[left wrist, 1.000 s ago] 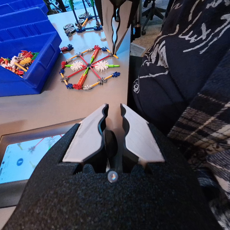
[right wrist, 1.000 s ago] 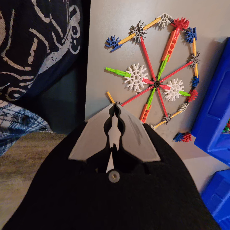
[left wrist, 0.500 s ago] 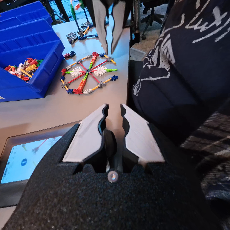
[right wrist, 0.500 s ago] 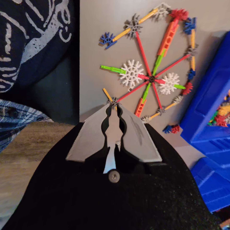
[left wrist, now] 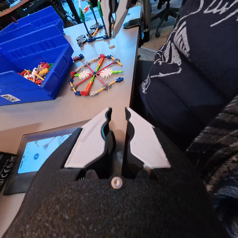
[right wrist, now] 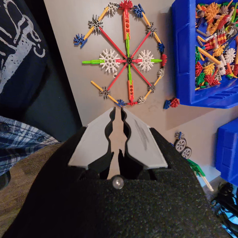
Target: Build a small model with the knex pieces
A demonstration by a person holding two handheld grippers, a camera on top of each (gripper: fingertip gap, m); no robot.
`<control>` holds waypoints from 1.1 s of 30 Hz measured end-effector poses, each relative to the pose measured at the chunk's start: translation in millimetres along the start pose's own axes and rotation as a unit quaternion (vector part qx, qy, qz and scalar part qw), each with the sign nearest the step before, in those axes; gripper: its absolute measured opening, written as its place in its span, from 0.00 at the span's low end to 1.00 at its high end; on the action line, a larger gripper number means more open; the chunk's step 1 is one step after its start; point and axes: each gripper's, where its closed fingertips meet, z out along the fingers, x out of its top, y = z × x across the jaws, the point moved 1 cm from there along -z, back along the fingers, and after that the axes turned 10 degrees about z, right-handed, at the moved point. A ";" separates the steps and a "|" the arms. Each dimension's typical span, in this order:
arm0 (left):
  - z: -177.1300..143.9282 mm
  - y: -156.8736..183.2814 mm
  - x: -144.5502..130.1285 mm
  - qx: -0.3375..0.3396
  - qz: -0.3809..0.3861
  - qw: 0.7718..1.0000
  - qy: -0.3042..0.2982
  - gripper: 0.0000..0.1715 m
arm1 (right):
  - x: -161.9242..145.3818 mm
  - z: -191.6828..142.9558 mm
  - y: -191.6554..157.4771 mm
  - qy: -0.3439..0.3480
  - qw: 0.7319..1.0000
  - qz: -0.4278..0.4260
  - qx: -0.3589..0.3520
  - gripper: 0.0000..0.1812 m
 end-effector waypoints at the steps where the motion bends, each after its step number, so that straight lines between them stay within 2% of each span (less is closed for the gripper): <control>1: -1.4 0.4 -1.0 0.000 0.000 1.000 -0.004 0.12 | 0.4 2.2 -1.8 0.005 1.000 0.004 0.002 0.04; 7: -2.2 -0.1 -12.9 -0.012 -0.002 1.000 -0.028 0.13 | 6.9 8.1 -5.8 0.038 0.999 0.028 0.014 0.04; 19: 1.1 0.1 -20.7 -0.046 -0.006 0.998 -0.036 0.15 | 9.4 13.0 -6.2 0.046 0.998 0.044 0.023 0.04; 33: 5.4 3.7 -18.2 -0.055 -0.005 0.998 -0.031 0.15 | 6.7 5.0 -12.7 0.083 0.992 0.083 0.034 0.10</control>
